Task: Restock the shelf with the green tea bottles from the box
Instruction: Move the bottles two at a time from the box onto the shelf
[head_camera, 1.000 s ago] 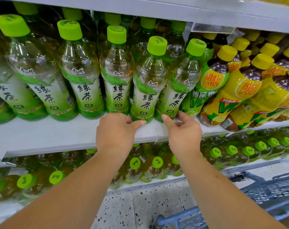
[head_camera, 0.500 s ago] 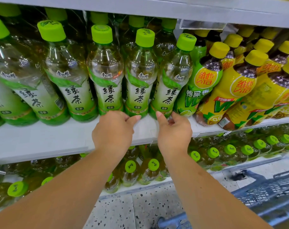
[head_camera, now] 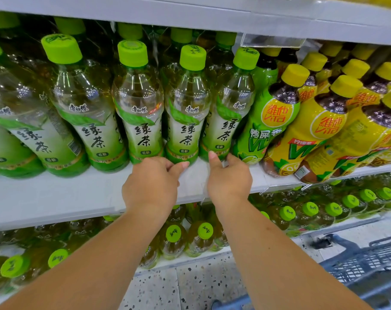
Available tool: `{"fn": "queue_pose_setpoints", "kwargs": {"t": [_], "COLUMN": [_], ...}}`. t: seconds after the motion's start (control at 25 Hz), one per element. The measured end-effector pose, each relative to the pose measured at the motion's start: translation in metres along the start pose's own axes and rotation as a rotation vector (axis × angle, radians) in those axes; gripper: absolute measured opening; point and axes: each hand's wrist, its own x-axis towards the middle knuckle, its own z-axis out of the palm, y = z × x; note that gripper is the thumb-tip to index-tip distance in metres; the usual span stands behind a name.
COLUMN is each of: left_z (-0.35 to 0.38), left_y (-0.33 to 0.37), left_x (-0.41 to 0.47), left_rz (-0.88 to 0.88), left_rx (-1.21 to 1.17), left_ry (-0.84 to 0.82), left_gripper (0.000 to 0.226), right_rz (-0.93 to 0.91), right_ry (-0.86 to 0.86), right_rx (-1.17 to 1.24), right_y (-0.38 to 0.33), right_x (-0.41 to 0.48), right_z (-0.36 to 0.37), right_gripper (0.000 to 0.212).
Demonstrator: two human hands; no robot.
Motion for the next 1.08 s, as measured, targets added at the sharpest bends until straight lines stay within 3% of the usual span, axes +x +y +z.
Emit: {"fn": "queue_pose_setpoints", "kwargs": {"t": [0.24,0.72,1.08], "left_z": [0.000,0.005,-0.006], "left_y": [0.000,-0.002,-0.006], "left_x": [0.004,0.004,0.004], "left_rz": [-0.021,-0.044,-0.010], "left_rx": [-0.005,0.006,-0.122], "left_ry": [-0.015,-0.015,-0.130], "left_gripper": [0.046,0.046,0.023], "right_rz": [-0.024,-0.023,-0.003], "right_ry": [0.029,0.028,-0.106], "right_rx": [-0.147,-0.215,-0.021], "right_y": [-0.002,-0.002,-0.003], "right_x": [-0.001,-0.006,0.003], "right_z": [0.001,0.000,-0.014], "right_gripper": [0.054,0.046,0.056]}}
